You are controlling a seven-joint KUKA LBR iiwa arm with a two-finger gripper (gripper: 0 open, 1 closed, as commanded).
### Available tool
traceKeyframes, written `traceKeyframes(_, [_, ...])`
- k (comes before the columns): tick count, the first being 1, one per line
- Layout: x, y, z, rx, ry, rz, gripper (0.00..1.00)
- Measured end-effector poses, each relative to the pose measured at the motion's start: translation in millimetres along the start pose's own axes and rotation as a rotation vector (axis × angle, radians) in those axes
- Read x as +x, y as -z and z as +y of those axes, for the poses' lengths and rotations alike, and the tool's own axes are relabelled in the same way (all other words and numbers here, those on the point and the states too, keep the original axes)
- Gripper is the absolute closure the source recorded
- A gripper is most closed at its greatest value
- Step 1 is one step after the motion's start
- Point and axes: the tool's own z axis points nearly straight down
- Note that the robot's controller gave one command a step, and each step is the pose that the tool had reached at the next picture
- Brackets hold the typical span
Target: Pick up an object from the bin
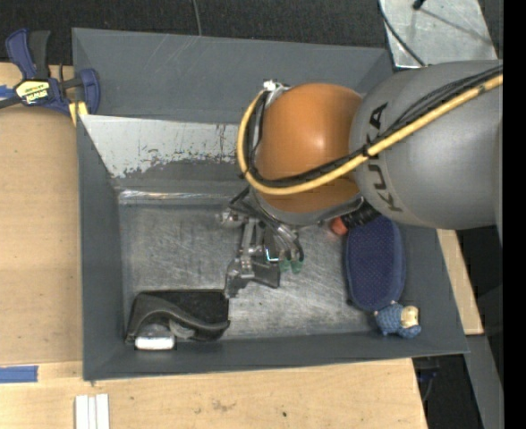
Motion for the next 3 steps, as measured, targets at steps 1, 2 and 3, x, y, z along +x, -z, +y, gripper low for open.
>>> traceKeyframes(1, [18.5,-116,-93,-0.005,0.014,-0.016,0.00])
traceKeyframes(2, [2.6,-95,-101,0.000,0.070,-0.010,0.00])
traceKeyframes(3, [-24.7,-113,-127,-0.007,-0.495,-0.006,0.00])
